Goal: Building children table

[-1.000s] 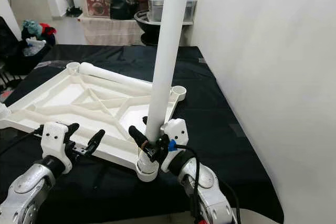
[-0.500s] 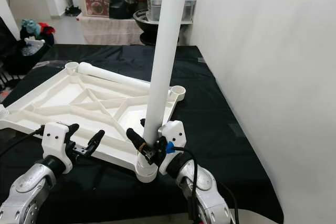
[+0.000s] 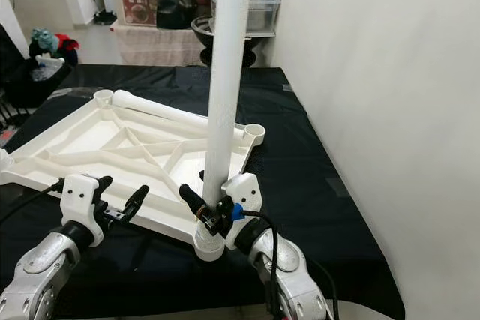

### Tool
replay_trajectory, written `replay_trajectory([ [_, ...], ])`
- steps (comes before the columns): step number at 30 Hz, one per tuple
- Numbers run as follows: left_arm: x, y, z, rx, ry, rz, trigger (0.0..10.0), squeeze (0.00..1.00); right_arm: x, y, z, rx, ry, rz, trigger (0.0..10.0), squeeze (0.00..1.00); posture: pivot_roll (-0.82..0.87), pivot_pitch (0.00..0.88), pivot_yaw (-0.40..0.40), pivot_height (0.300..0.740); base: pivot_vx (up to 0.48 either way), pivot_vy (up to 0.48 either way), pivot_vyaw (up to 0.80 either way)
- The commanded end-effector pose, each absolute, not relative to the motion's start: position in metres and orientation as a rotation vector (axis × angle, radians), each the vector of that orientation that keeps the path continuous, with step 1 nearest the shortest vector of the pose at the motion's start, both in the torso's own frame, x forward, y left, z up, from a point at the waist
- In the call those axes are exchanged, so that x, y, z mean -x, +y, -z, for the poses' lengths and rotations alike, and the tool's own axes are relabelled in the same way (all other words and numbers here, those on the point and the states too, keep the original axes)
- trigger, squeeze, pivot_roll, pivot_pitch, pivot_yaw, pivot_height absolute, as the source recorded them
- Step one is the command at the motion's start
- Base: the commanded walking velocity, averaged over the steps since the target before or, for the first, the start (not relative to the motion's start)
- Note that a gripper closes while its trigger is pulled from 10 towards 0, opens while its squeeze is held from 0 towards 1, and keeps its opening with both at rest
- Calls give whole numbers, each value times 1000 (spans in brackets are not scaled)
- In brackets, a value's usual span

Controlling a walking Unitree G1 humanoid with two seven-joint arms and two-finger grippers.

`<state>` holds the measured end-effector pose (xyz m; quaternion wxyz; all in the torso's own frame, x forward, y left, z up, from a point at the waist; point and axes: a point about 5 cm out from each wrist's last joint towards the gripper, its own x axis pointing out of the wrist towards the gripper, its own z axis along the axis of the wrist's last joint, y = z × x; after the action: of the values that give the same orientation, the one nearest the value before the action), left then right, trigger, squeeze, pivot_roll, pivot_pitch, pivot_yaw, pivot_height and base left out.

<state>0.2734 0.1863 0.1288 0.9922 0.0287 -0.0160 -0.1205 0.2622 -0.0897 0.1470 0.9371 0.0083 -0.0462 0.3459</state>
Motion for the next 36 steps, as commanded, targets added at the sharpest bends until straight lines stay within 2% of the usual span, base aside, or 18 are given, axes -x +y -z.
replay_trajectory([
  [1, -274, 187, -128, -72, -31, 242, 10000, 0, -268, -101, -127, 44, 19, -596, 10000, 0, 103, 0, -41, 740, 0, 0, 0],
  [3, -274, 188, -129, -74, -32, 239, 10000, 0, -275, -112, -125, 87, 37, -464, 9843, 0, 103, 0, -42, 740, 0, 0, 0],
  [7, -275, 189, -128, -75, -32, 236, 10000, 0, -277, -120, -122, 92, 55, -377, 9647, 0, 99, 0, -43, 740, 0, 0, 0],
  [8, -275, 190, -128, -76, -31, 233, 10000, 0, -277, -126, -119, 75, 80, -316, 9216, 0, 96, 0, -41, 740, 0, 0, 0],
  [9, -276, 190, -128, -78, -30, 230, 10000, 0, -277, -133, -117, 65, 95, -257, 7490, 0, 92, 0, -41, 740, 0, 0, 0],
  [11, -276, 191, -127, -79, -31, 228, 10000, 0, -276, -137, -116, 60, 105, -219, 7490, 0, 91, 0, -41, 740, 0, 0, 0],
  [13, -278, 191, -126, -81, -30, 224, 10000, 0, -276, -145, -113, 77, 125, -145, 6510, 0, 84, 0, -38, 740, 0, 0, 0],
  [14, -278, 190, -126, -81, -30, 223, 10000, 0, -277, -149, -111, 83, 137, -117, 6510, 0, 84, 0, -38, 740, 0, 0, 0],
  [15, -279, 190, -126, -82, -29, 221, 10000, 0, -277, -154, -106, 88, 176, -74, 9686, 0, 84, 0, -38, 740, 0, 0, 0],
  [17, -280, 190, -125, -83, -29, 220, 10000, 0, -277, -157, -103, 89, 202, -48, 9686, 0, 84, 0, -38, 740, 0, 0, 0],
  [18, -280, 190, -126, -83, -29, 219, 10000, 0, -277, -160, -100, 72, 225, -20, 10000, 0, 84, 0, -40, 740, 0, 0, 0],
  [24, -283, 191, -126, -91, -31, 210, 10000, 0, -282, -174, -92, 109, 301, 107, 10000, 0, 85, 0, -42, 740, 0, 0, 0],
  [30, -286, 193, -124, -101, -24, 197, 10000, 0, -285, -179, -89, 73, 342, 181, 10000, 0, 87, 0, -48, 740, 0, 0, 0],
  [33, -287, 194, -124, -105, -23, 185, 10000, 0, -285, -195, -93, 37, 320, 345, 10000, 0, 89, 0, -48, 740, 0, 0, 0],
  [36, -288, 195, -123, -107, -21, 182, 10000, 0, -284, -204, -94, 18, 301, 420, 10000, 0, 88, 0, -46, 740, 0, 0, 0],
])
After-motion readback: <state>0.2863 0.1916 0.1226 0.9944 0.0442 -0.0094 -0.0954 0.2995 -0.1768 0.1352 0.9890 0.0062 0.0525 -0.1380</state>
